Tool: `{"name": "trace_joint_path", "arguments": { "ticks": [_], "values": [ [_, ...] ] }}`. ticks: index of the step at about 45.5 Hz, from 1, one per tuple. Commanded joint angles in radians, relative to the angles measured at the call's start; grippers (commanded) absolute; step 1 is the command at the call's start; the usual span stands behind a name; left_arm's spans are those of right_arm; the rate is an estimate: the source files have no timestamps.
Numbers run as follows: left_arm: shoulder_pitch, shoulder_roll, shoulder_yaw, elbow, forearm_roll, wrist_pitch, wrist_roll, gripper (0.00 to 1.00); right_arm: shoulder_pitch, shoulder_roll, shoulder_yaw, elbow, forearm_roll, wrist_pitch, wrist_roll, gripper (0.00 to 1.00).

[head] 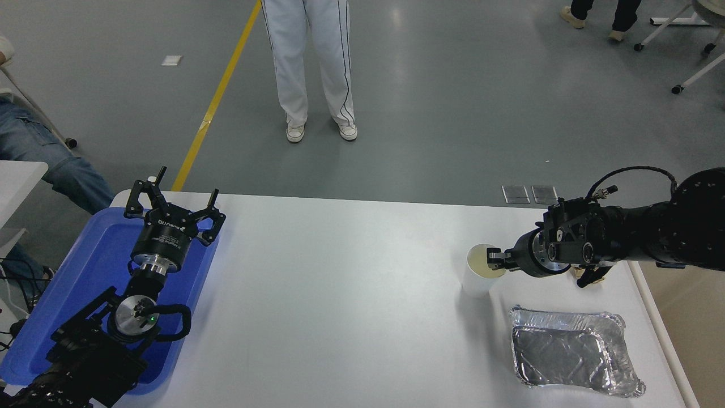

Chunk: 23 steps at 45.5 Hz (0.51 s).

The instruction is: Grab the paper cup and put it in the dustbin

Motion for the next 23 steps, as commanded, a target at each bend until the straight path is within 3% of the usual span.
{"name": "trace_joint_path", "arguments": {
  "ticks": [1, 13, 23],
  "values": [
    [0.000, 0.000, 0.000, 0.000, 0.000, -0.001, 0.000, 1.00, 0.001, -0.004, 0.012, 0.001, 0.050, 0.084, 0.001, 0.00],
    [0.000, 0.000, 0.000, 0.000, -0.001, 0.000, 0.000, 1.00, 0.045, -0.033, 0.013, 0.004, 0.060, 0.117, 0.001, 0.00],
    [0.000, 0.000, 0.000, 0.000, 0.000, 0.000, 0.000, 1.00, 0.215, -0.122, -0.004, 0.086, 0.036, 0.347, 0.000, 0.00]
  ]
}}
